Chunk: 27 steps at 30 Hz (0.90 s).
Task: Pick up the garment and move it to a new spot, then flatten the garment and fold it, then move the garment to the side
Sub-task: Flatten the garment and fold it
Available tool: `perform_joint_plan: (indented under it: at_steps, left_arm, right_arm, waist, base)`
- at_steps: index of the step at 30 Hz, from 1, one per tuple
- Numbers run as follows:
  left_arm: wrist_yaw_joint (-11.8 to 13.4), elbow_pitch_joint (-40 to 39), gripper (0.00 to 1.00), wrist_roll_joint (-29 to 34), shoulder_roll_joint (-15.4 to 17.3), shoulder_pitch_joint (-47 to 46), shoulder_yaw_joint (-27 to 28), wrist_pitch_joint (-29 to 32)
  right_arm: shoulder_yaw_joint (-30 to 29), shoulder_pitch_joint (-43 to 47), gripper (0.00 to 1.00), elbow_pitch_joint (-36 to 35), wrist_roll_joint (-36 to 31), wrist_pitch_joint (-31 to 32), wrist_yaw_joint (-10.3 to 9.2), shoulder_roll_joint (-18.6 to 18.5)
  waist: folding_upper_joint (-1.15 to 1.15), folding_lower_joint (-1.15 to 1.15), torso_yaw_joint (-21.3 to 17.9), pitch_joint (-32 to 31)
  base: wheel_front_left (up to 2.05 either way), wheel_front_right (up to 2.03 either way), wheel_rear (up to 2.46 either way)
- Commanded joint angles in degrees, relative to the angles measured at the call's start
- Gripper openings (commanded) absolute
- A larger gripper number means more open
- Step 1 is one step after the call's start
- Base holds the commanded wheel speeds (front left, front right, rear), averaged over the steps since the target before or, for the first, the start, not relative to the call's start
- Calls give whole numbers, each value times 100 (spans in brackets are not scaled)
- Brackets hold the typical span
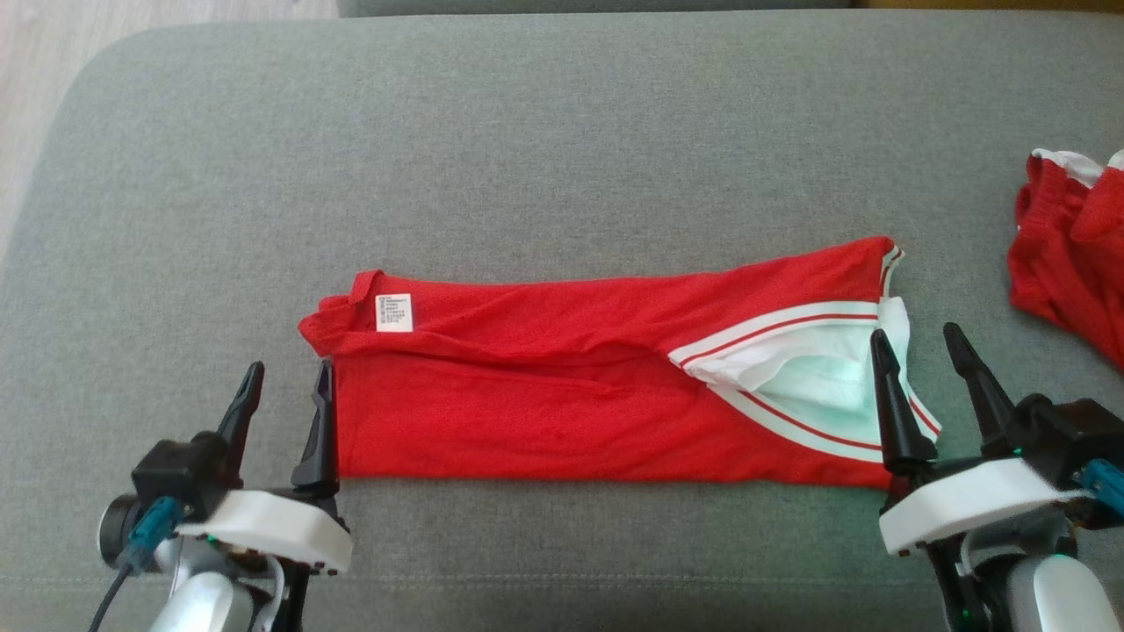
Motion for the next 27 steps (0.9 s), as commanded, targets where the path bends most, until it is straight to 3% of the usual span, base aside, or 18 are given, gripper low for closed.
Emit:
perform_joint_plan:
  at_steps: [1, 14, 27]
  left_arm:
    - [17, -170, 100, 39, 74, -137, 194, -69]
    - [-81, -161, 100, 51, 11, -467, 135, -70]
    - [-432, 10, 100, 237, -350, -1123, 45, -70]
  right_arm:
    - [128, -120, 100, -177, -48, -34, -4, -30]
    - [-253, -277, 100, 213, 37, 206, -4, -30]
    - [-868, -989, 100, 1142, -504, 1540, -4, -34]
  waist:
    - [0, 1, 9, -2]
    - [0, 1, 166, 243]
    - [0, 1, 465, 808]
  base:
    - [0, 0, 0]
    - [0, 0, 0]
    - [0, 0, 0]
